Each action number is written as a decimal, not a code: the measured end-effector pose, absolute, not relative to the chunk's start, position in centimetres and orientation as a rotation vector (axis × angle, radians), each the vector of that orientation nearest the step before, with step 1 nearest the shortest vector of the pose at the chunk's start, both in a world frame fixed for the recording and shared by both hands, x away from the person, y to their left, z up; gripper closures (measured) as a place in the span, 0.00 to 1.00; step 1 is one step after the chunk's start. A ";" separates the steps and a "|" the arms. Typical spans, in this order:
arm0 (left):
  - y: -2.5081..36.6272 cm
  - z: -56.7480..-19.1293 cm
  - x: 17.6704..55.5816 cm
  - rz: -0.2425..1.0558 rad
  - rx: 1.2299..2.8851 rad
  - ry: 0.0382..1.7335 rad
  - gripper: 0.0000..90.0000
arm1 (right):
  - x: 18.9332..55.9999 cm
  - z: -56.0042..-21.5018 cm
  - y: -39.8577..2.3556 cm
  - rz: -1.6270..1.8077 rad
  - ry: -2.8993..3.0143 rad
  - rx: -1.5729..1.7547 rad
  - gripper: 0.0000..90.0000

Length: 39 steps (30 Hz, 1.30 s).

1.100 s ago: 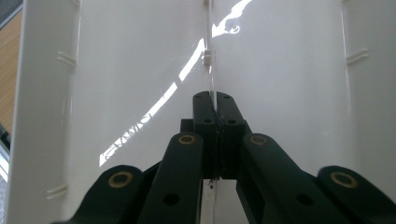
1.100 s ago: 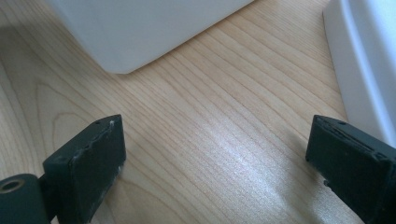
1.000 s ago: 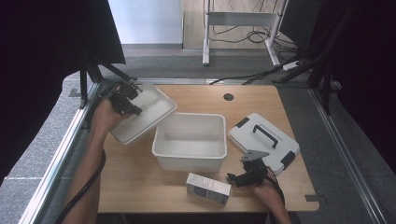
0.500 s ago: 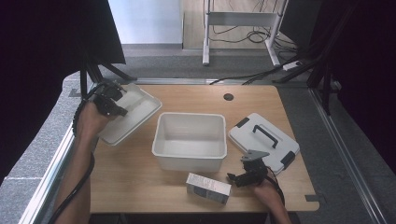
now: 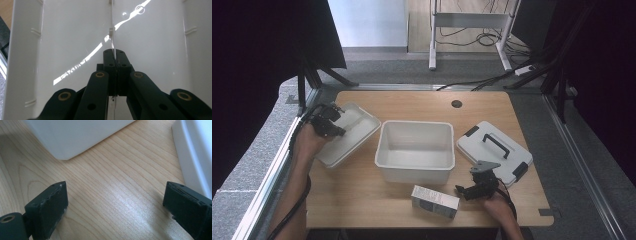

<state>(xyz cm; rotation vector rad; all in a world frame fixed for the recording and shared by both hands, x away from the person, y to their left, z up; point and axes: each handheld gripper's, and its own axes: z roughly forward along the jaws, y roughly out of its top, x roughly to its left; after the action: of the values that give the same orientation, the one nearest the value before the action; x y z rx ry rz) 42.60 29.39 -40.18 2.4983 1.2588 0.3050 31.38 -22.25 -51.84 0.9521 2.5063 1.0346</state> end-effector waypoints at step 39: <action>30.2 -46.9 40.0 0.293 2.357 1.306 0.68 | 31.3 -51.8 -22.2 1.038 2.502 0.958 0.07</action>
<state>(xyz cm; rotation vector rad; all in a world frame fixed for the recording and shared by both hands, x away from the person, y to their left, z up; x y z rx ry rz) 39.98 30.24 -46.85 2.3572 1.3058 0.2928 31.33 -22.25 -51.85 0.9584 2.5019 1.0380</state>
